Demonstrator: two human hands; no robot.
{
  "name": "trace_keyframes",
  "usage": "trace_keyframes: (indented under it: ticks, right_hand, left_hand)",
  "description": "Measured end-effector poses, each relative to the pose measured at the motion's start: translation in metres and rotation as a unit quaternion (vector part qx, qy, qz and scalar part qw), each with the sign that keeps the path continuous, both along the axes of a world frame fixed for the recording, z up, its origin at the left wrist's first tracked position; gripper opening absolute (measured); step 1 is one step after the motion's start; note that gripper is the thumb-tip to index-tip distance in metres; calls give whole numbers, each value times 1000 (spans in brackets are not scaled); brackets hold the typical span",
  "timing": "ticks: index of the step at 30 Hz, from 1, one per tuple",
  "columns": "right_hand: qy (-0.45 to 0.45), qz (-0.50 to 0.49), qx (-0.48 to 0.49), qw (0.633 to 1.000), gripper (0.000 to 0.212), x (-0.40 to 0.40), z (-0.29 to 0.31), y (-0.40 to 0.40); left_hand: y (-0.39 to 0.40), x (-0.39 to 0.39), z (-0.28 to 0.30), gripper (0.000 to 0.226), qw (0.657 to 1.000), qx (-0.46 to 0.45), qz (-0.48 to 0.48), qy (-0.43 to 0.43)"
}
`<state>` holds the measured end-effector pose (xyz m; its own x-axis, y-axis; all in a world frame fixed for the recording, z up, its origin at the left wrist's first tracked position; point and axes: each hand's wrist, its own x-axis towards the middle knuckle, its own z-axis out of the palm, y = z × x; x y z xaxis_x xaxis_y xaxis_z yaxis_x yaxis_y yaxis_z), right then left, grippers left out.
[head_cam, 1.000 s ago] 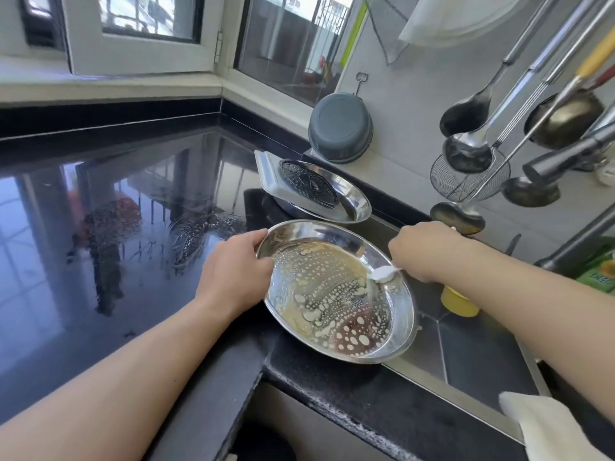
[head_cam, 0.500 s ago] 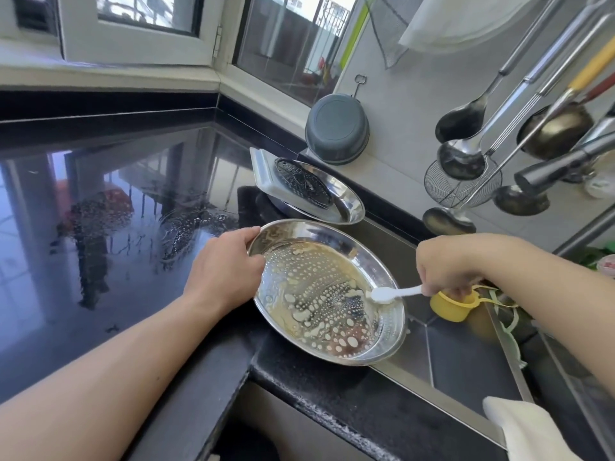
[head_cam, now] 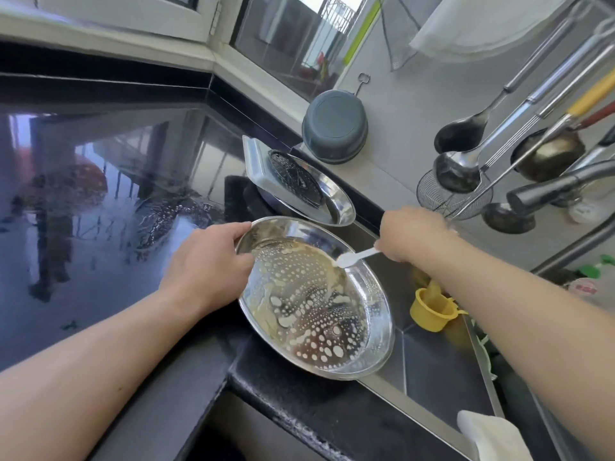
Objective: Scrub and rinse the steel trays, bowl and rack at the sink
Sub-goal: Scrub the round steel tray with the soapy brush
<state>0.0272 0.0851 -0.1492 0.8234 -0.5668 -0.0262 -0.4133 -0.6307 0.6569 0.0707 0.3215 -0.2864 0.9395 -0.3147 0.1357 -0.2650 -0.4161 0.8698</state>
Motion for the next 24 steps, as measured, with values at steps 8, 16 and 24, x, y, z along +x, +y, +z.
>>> trace_keyframes:
  ticks: [8,16,24]
  right_hand:
    - [183,-65,-38,980,27,-24,19,19]
    - [117,-56,-55,990,32,-18,-3,30]
    - [-38,183,-98,977,12,11,-21,16]
  left_hand:
    - [-1,2,-3,47,1000,23,13,-12]
    - [1,4,-3,40,1000,2,1,-5]
    - [3,2,1,38,1000,-9,-8,3]
